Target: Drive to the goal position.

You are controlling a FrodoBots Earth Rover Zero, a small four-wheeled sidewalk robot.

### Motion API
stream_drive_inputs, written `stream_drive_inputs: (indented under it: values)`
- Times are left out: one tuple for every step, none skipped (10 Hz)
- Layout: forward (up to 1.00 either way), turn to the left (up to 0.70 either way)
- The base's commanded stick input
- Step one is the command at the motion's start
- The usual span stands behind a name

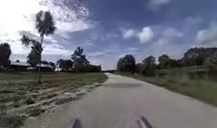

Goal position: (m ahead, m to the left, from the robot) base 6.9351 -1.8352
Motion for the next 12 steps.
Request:
stream_drive_inputs:
  values:
    - [0.69, 0.03]
    - [0.69, 0.03]
    - [0.69, 0.03]
    - [0.69, 0.03]
    - [0.69, 0.03]
    - [0.69, 0.03]
    - [0.69, 0.03]
    - [0.69, 0.03]
    - [0.69, 0.03]
    - [0.69, 0.03]
    - [0.69, 0.03]
    - [0.69, 0.03]
